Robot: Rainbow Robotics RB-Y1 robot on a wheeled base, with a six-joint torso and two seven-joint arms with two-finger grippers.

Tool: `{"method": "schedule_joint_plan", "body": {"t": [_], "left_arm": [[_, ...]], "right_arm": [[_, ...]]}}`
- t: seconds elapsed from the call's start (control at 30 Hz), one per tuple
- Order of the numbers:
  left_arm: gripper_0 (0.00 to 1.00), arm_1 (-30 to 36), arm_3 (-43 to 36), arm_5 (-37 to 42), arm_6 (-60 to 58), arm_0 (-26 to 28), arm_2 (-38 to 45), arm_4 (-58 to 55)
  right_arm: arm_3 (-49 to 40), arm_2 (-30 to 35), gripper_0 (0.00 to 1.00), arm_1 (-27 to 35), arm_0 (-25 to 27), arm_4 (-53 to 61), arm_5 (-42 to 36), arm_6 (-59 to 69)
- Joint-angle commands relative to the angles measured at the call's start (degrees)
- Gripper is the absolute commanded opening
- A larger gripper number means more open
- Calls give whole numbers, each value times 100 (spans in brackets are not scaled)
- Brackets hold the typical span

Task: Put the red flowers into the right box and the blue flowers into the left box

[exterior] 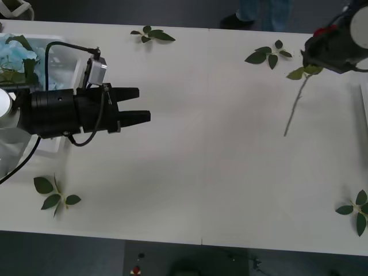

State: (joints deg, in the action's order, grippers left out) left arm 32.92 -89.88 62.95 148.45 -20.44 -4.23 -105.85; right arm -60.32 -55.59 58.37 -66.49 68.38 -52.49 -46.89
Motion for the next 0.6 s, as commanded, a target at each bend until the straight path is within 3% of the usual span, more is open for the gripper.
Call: {"method": "schedule_joint_plan", "body": {"t": [0.03, 0.23, 0.6], "left_arm": [[96, -154, -126, -143, 97, -241, -69, -182], [96, -180, -117, -353, 97, -258, -201, -164], [96, 110, -117, -529, 97, -250, -368, 73]], "right_arm": [[-7, 92, 0, 842, -49, 325, 46, -944], [81, 92, 0, 1704, 162, 316, 72, -1665], [776, 84, 0, 2134, 496, -659, 116, -2351]]}}
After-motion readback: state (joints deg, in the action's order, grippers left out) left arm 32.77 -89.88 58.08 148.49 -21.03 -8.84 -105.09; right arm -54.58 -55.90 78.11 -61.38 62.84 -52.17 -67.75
